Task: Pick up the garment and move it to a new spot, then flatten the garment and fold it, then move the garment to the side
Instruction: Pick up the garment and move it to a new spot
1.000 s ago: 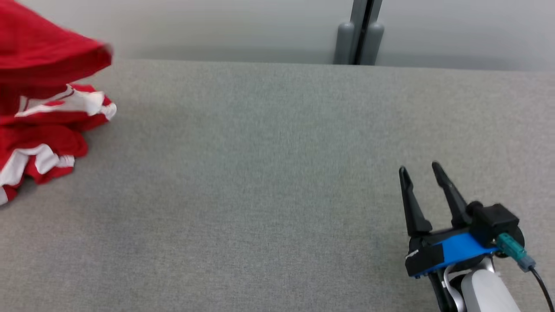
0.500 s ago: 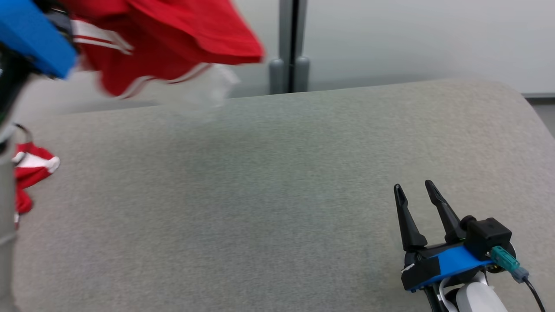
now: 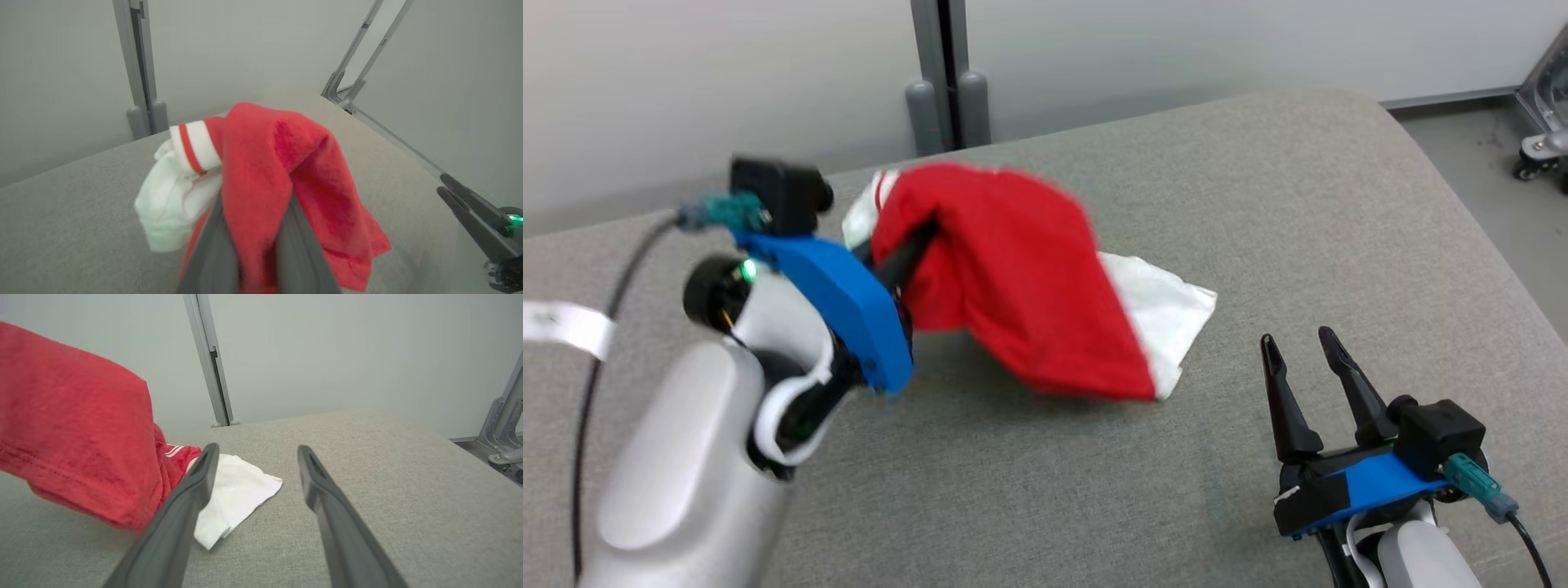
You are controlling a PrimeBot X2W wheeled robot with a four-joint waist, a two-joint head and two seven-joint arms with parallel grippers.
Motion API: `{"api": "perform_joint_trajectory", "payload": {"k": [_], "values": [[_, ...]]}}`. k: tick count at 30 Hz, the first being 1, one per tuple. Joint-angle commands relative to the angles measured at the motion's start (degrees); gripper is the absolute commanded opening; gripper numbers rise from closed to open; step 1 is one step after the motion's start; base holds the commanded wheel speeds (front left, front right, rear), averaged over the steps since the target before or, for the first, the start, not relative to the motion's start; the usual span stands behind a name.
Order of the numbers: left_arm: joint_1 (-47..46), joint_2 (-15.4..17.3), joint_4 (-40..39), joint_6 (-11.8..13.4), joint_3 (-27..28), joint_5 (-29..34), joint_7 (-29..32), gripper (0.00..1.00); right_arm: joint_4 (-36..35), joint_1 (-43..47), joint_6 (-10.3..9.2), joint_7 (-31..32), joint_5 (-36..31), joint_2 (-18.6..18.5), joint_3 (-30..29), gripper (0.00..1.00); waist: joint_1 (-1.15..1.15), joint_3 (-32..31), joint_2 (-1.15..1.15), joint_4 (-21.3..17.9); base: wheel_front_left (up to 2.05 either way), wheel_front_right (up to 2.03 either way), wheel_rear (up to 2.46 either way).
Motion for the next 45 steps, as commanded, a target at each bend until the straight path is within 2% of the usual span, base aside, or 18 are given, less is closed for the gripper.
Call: {"api": "perform_joint_trajectory", "payload": {"k": [1,3,4,5,8,15,28,33,39,45], "values": [[1.2,-0.3,1.6,-0.1,-0.3,0.9,-1.4,0.00,0.1,-0.8,0.03,-0.4,0.3,-0.2,0.0,1.00,0.00,0.2,0.00,-0.1,0.00,0.00,0.00],[3.0,-0.4,5.8,0.5,-1.9,3.7,-4.0,0.00,0.1,-1.1,0.03,-0.4,0.4,-0.2,0.1,1.00,0.00,0.6,0.00,-0.3,0.00,0.00,0.00],[3.9,-0.8,7.8,0.9,-2.5,4.4,-5.0,0.65,0.1,-1.1,0.03,-0.5,0.4,-0.2,0.1,1.00,0.00,0.6,0.00,-0.2,0.00,0.00,0.00],[4.1,-1.0,9.1,1.1,-3.1,5.8,-6.5,1.00,0.0,-1.0,0.03,-0.5,0.4,-0.2,-0.1,1.00,0.00,0.7,0.00,-0.1,0.00,0.00,0.00],[6.6,-3.6,12.3,2.3,-2.3,5.4,-12.0,1.00,0.1,-0.5,0.03,-0.5,0.0,-0.2,-0.6,1.00,0.00,0.3,0.00,1.2,0.00,0.00,0.00],[12.1,-6.4,13.5,4.2,0.0,4.8,-22.8,1.00,0.4,0.9,0.03,0.1,-1.0,-0.2,-0.9,1.00,0.00,-2.1,0.00,5.7,0.00,0.00,0.00],[24.9,-2.4,7.7,8.4,4.5,9.5,-40.7,1.00,-1.4,4.2,0.03,2.3,-2.1,-0.2,-2.5,1.00,0.00,-6.0,0.00,11.1,0.00,0.00,0.00],[28.6,-1.7,5.2,10.1,6.1,12.4,-43.4,1.00,-2.1,5.8,0.03,3.2,-2.7,-0.2,-4.6,1.00,0.00,-6.9,0.00,12.0,0.00,0.00,0.00],[32.2,-0.4,3.7,12.0,6.7,15.6,-43.7,1.00,-3.4,7.4,0.03,4.2,-3.3,-0.2,-5.8,1.00,0.00,-7.5,0.00,12.4,0.00,0.00,0.00],[34.0,-0.1,2.4,13.1,7.3,15.0,-43.4,1.00,-4.4,8.2,0.03,4.9,-3.4,-0.2,-5.7,1.00,0.00,-7.4,0.00,12.3,0.00,0.00,0.00]]}}
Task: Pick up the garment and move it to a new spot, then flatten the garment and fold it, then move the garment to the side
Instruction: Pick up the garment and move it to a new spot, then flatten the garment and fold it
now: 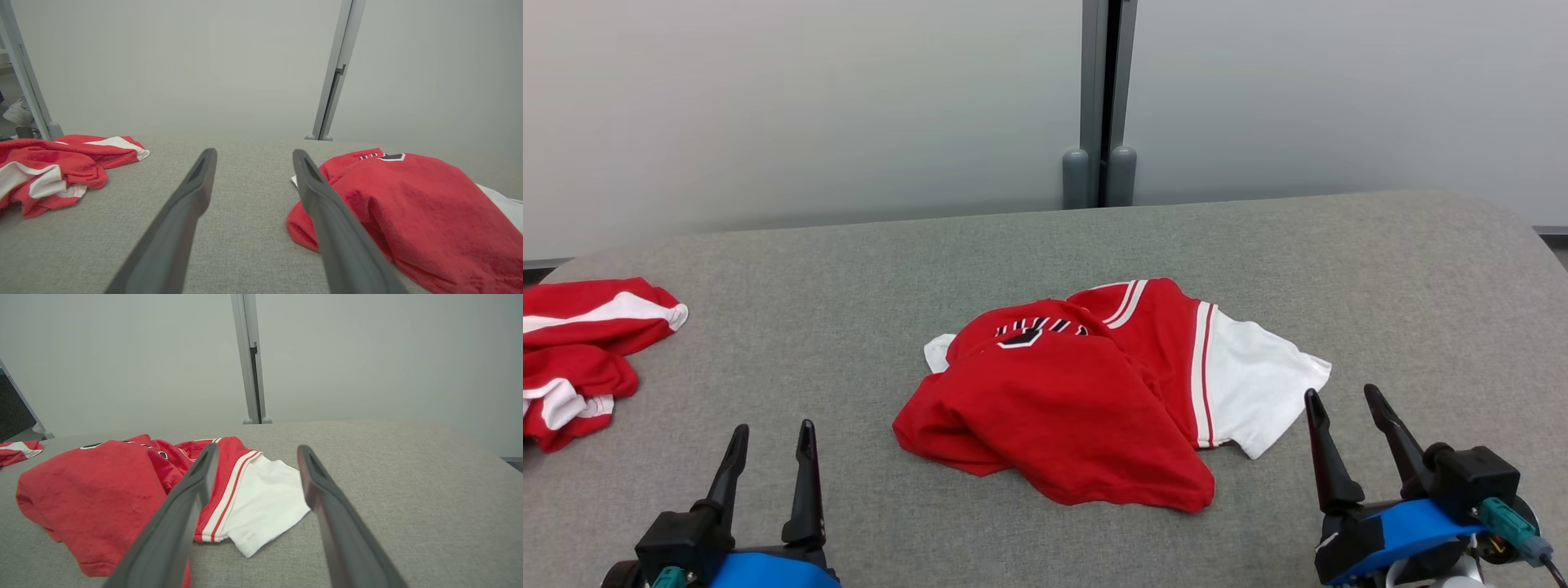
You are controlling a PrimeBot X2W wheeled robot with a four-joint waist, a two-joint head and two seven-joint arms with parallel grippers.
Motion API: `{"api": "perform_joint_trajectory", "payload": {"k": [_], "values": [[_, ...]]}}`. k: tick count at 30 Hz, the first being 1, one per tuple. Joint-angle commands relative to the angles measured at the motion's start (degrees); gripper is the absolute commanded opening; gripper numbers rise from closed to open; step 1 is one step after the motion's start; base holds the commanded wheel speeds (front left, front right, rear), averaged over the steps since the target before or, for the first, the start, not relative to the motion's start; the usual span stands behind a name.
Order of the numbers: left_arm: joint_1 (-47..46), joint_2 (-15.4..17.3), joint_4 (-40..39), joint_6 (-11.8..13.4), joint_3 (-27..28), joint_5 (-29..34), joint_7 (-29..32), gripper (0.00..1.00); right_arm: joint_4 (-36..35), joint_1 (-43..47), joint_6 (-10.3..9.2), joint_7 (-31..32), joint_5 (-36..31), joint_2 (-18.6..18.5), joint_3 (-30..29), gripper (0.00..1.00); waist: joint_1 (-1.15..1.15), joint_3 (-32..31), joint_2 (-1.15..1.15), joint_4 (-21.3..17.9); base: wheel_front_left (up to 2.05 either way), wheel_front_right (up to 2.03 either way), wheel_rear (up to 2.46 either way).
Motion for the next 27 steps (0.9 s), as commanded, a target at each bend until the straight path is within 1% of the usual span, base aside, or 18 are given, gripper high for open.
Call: {"api": "perform_joint_trajectory", "payload": {"k": [1,8,16,21,23,25,27], "values": [[0.7,0.1,-0.5,0.5,0.4,-0.3,0.1,1.00,-0.4,0.8,0.03,0.1,-0.1,-0.2,0.0,1.00,0.01,0.1,0.00,-0.1,0.00,0.00,0.00],[1.2,0.6,-2.3,1.4,0.8,-0.9,1.1,1.00,-0.2,0.5,0.03,0.0,0.6,-0.2,0.8,1.00,0.01,0.7,0.00,-0.5,0.00,0.00,0.00],[0.6,1.0,-3.7,1.6,0.1,-0.7,1.9,1.00,0.6,-0.6,0.03,-0.4,1.1,-0.2,1.2,1.00,0.01,1.5,0.00,-0.6,0.00,0.00,0.00],[-0.4,0.9,-4.7,1.9,-0.4,-0.5,2.5,1.00,0.9,-2.8,0.03,0.2,1.4,-0.2,1.7,1.00,0.01,2.7,0.00,0.0,0.00,0.00,0.00],[-1.1,0.8,-5.2,1.8,-0.7,-0.6,2.8,1.00,1.8,-4.9,0.02,2.0,2.7,-0.3,1.2,1.00,0.01,3.8,0.00,0.5,0.00,0.00,0.00],[-2.0,0.6,-5.7,1.7,-0.8,-0.4,3.1,1.00,2.9,-8.8,0.03,5.3,3.4,-0.2,0.8,1.00,0.01,5.2,0.00,1.2,0.00,0.00,0.00],[-3.3,0.6,-6.3,1.5,-1.1,-0.2,3.3,1.00,4.4,-13.9,0.04,9.8,2.7,-0.2,0.3,1.00,0.01,7.4,0.00,2.2,0.00,0.00,0.00]]}}
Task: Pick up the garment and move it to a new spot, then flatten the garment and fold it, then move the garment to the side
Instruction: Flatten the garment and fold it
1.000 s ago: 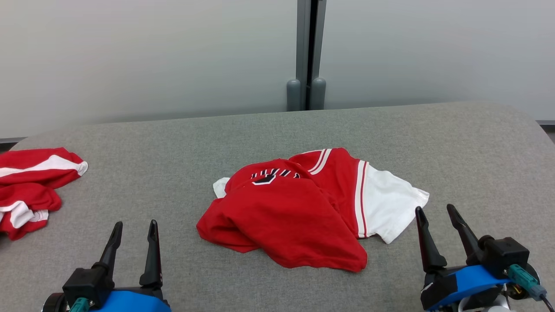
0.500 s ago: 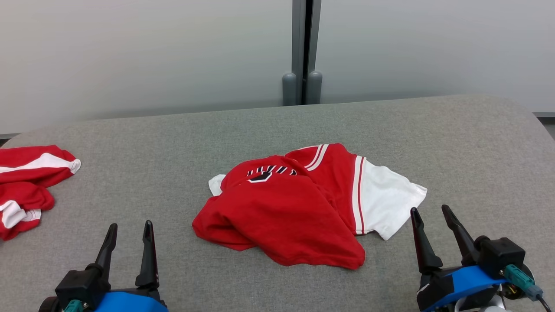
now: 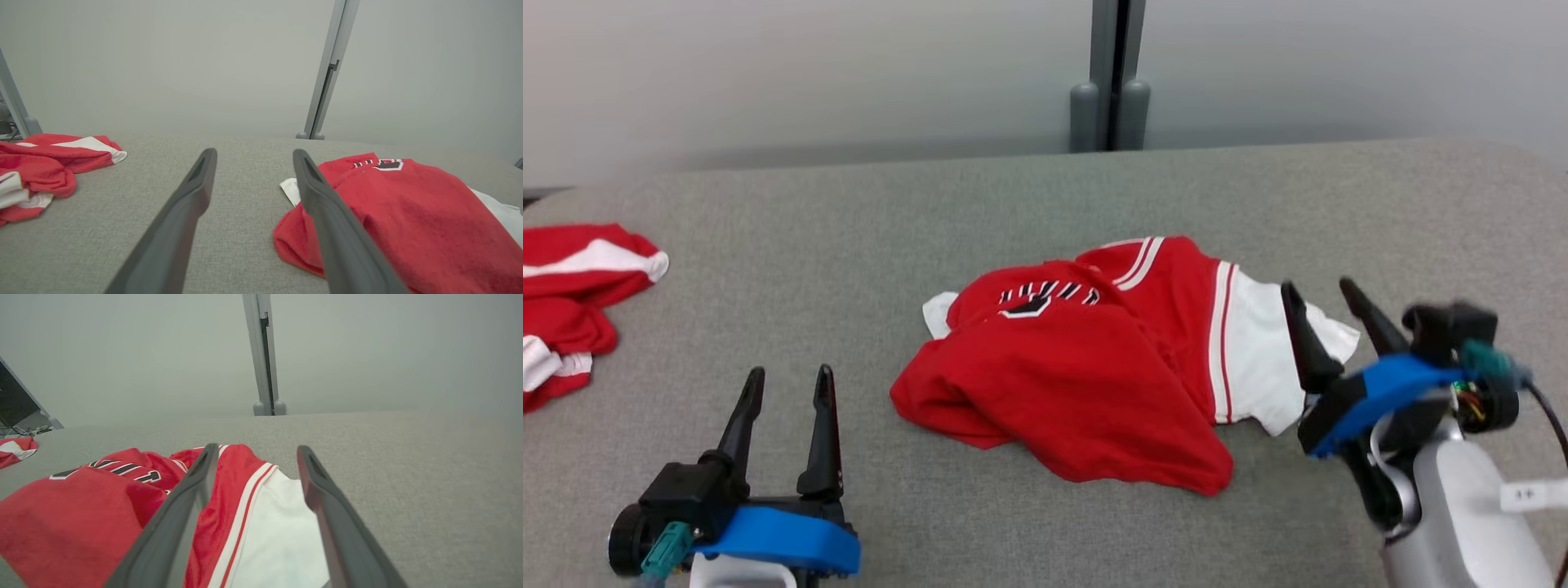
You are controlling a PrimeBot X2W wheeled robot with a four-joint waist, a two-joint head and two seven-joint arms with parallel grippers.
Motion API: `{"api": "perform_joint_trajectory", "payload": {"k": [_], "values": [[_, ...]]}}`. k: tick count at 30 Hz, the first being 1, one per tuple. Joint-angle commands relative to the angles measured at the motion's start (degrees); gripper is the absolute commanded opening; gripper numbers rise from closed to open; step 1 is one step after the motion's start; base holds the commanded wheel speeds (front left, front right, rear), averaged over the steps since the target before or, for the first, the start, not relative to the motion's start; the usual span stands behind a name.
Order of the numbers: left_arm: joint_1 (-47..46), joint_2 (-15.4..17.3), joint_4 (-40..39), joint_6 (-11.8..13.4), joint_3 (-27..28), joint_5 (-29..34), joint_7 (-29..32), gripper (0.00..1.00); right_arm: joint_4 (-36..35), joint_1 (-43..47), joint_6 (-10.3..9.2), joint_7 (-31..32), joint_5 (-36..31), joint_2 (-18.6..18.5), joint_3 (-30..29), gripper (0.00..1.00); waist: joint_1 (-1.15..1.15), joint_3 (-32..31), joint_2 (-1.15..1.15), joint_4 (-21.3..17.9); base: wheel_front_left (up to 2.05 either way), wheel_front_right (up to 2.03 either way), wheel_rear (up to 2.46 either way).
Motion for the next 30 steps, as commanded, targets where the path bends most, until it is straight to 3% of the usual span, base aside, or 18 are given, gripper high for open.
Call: {"api": "perform_joint_trajectory", "payload": {"k": [1,5,12,17,24,25,26,30], "values": [[-1.4,0.1,-0.3,-0.2,0.1,0.4,0.0,1.00,0.6,-2.5,0.03,1.5,-1.0,-0.2,-0.1,1.00,0.00,2.2,0.00,1.9,0.00,0.00,0.00],[-5.1,-0.5,-0.7,-1.2,-1.0,0.9,0.0,1.00,6.4,-14.4,0.03,12.6,-5.4,-0.4,-1.0,1.00,0.00,7.1,0.00,5.0,0.00,0.00,0.00],[-11.2,-2.9,0.9,-3.5,-3.7,1.7,-1.1,1.00,18.5,-29.0,0.03,24.7,-8.0,-7.4,0.2,1.00,0.00,13.6,0.00,12.5,0.00,0.00,0.00],[-14.0,-4.7,3.2,-5.1,-5.3,2.1,-2.2,1.00,24.8,-32.1,0.03,28.1,-6.0,-12.0,4.2,1.00,0.00,15.6,0.00,16.4,0.00,0.00,0.00],[-15.1,-5.2,6.0,-6.0,-4.9,2.3,-3.1,1.00,31.0,-29.7,0.14,31.8,-0.4,-13.9,13.0,0.98,0.00,14.7,0.00,16.8,0.00,0.00,0.00],[-15.1,-5.1,6.4,-6.0,-4.8,2.3,-3.2,1.00,31.1,-29.3,0.18,32.3,0.5,-13.9,14.4,0.16,0.00,14.3,0.00,16.6,0.00,0.00,0.00],[-15.1,-5.1,6.7,-6.1,-4.7,2.3,-3.2,1.00,31.0,-28.8,0.23,32.6,1.3,-14.1,15.9,0.00,0.00,13.8,0.00,16.2,0.00,0.00,0.00],[-14.8,-4.8,7.8,-6.6,-4.4,2.2,-3.4,1.00,28.2,-28.8,0.10,31.7,5.3,-15.5,19.9,0.00,0.00,11.3,0.00,14.6,0.00,0.00,0.00]]}}
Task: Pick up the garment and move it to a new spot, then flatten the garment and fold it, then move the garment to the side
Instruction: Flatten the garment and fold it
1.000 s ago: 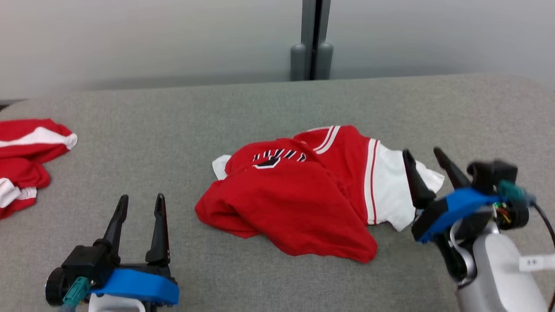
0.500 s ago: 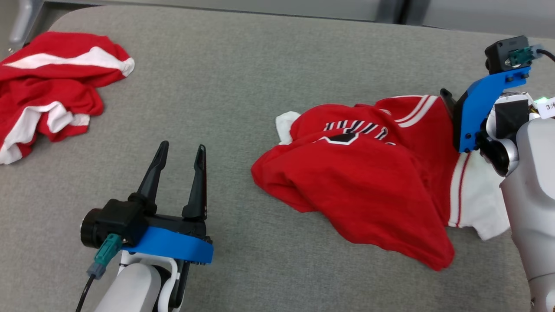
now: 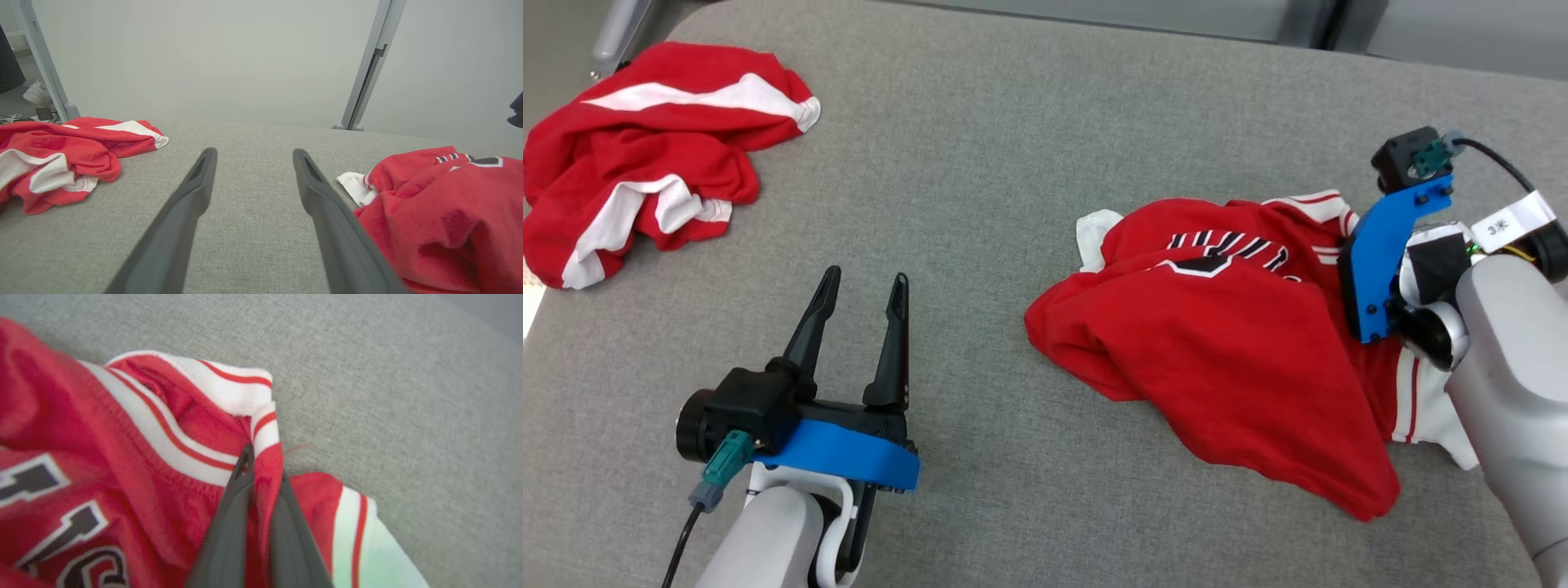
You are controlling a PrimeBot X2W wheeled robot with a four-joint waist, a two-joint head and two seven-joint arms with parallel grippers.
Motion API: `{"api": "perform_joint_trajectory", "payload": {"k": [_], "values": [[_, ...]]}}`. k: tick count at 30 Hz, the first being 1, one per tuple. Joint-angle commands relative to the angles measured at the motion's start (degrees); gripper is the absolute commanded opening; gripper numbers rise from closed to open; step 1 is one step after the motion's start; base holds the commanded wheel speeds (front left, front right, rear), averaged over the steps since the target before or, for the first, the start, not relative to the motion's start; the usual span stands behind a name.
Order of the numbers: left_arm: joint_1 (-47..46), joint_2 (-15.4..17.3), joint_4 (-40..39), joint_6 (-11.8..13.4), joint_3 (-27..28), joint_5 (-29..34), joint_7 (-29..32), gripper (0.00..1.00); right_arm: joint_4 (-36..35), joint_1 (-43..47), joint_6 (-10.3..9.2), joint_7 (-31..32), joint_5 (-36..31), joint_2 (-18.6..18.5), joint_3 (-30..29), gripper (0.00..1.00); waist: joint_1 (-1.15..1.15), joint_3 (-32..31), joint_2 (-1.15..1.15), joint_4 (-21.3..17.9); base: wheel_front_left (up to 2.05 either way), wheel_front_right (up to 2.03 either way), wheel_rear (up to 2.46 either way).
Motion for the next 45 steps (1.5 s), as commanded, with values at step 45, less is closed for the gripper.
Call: {"api": "perform_joint_trajectory", "payload": {"k": [45], "values": [[7.2,2.3,-0.6,1.6,2.9,-2.0,-0.5,1.00,-34.8,14.2,0.13,-6.0,1.1,8.6,-12.2,0.00,-0.01,-11.8,0.00,-12.1,0.00,0.00,0.00]]}}
